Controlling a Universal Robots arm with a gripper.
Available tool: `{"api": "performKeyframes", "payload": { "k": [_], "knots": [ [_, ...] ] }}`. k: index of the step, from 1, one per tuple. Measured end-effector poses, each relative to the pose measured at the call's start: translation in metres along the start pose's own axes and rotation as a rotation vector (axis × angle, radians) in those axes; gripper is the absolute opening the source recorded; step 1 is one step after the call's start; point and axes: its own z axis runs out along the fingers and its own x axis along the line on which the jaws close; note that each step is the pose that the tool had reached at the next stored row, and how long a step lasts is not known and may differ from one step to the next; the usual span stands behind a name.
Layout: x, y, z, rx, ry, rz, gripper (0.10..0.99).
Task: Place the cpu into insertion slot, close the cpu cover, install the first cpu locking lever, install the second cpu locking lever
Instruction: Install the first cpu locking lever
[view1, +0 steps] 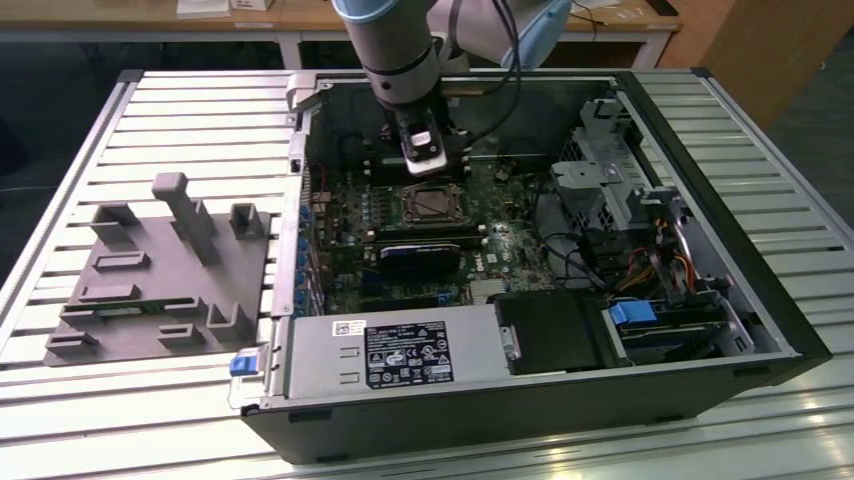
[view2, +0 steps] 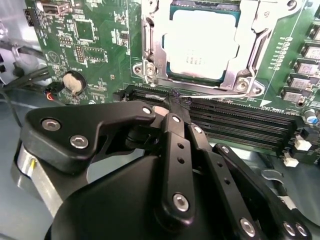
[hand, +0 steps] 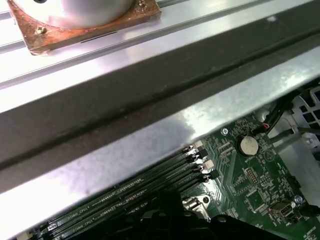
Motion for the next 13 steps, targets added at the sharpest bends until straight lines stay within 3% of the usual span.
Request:
{"api": "performKeyframes", "payload": {
  "k": [6, 13],
  "knots": [
    [0.0007, -0.0006, 0.0031, 0.017, -0.0133, 0.019, 0.106],
    [0.0030, 0.0029, 0.0045, 0.021, -0.0168, 0.027, 0.106]
  ]
}}
